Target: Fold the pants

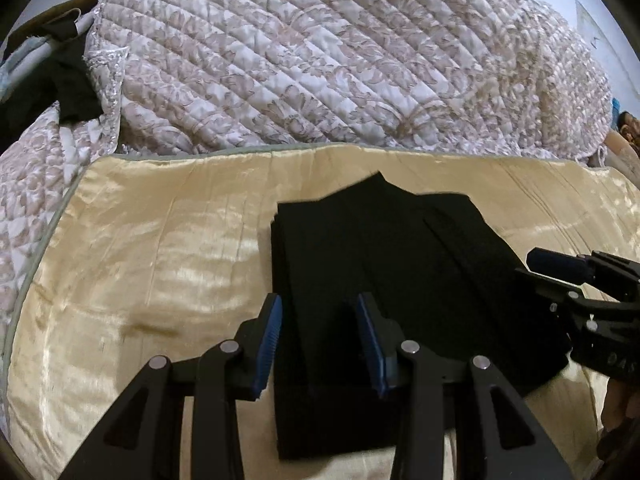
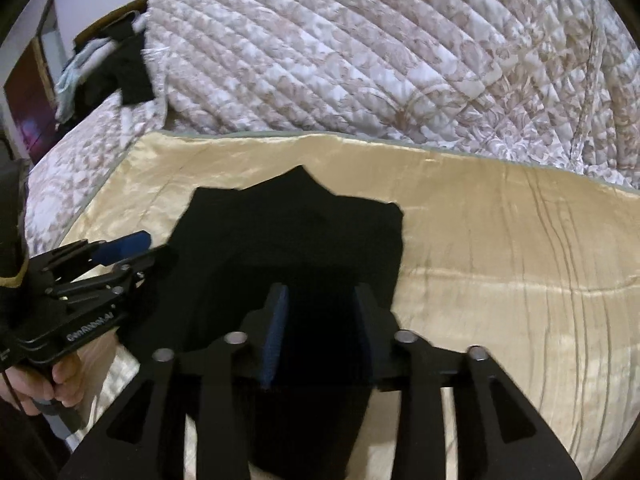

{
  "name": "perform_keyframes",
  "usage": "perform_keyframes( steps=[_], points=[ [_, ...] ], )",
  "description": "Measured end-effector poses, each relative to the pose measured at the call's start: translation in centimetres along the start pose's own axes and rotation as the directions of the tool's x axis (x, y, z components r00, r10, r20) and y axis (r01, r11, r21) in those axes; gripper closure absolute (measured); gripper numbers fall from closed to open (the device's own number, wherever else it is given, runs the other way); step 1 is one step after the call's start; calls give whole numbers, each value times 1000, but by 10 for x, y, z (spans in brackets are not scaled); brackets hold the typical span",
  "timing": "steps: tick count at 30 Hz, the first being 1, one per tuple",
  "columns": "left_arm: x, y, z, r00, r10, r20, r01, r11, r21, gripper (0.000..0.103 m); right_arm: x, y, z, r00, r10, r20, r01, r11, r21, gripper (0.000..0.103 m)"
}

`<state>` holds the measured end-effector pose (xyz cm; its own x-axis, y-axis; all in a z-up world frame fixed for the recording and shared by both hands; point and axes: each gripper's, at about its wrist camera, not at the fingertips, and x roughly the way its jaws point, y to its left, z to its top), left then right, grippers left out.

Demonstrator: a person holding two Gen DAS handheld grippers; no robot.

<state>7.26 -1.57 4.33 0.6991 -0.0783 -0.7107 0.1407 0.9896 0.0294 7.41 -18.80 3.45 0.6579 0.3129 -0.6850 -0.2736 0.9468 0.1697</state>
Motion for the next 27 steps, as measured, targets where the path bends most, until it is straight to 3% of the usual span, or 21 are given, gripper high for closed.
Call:
perform_keyframes(
  steps=[5, 9, 11, 15, 22, 27],
  points=[
    [-10, -6, -25, 1000, -5, -19, 5, 1000, -13, 60, -20, 23, -24, 999, -33, 28, 35, 997, -61, 59],
    [-23, -5, -33, 1000, -2, 6, 3, 1000, -25, 60, -13, 35, -44, 997, -70, -25, 67, 993, -98, 59],
    [-28, -1, -37, 1000, -13, 10, 13, 999, -46, 60, -18, 39, -49, 997, -82, -10, 80, 992, -100, 59],
    [-34, -1, -45, 1000, -16, 4, 16, 999, -51, 60, -28, 36, -58, 997, -75, -4, 74, 995, -62, 59],
    [-32, -5, -72, 997, -17, -79, 13, 999, -53, 60, -48, 38, -71, 996, -88, 21, 88, 996, -22, 59],
    [-30, -8, -79, 995, -11, -95, 7, 999, -47, 60, -49, 32, -87, 996, -81, -34, 82, 996, 29, 59]
  ],
)
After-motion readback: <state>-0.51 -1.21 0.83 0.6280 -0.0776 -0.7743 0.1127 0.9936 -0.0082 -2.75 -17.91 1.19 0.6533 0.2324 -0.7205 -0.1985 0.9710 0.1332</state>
